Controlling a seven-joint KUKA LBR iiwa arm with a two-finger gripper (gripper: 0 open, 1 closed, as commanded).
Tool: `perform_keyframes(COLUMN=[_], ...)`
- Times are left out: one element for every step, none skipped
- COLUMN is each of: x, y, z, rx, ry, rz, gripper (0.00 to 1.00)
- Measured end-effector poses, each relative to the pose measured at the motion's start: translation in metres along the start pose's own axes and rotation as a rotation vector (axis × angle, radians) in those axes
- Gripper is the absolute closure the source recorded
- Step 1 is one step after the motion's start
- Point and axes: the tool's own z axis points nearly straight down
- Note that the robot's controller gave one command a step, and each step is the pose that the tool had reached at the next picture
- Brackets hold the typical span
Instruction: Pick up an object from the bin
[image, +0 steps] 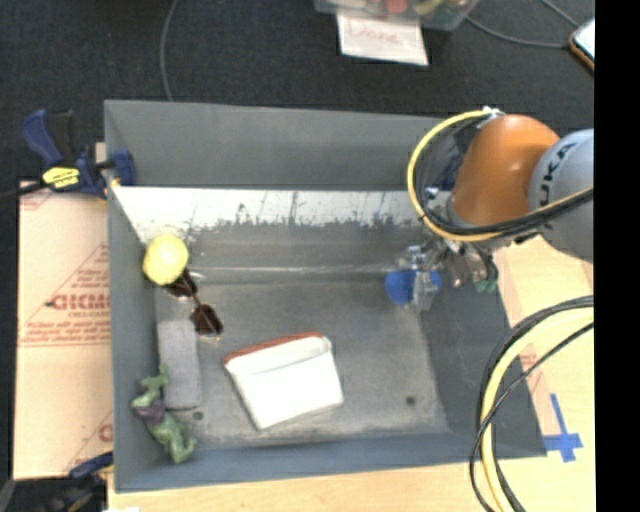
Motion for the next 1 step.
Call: perform_keyframes(x=[-0.0014], y=[-0.0006], z=[-0.0173], rx=[0.002], ry=[-0.004], rz=[0.000], gripper=[1.00])
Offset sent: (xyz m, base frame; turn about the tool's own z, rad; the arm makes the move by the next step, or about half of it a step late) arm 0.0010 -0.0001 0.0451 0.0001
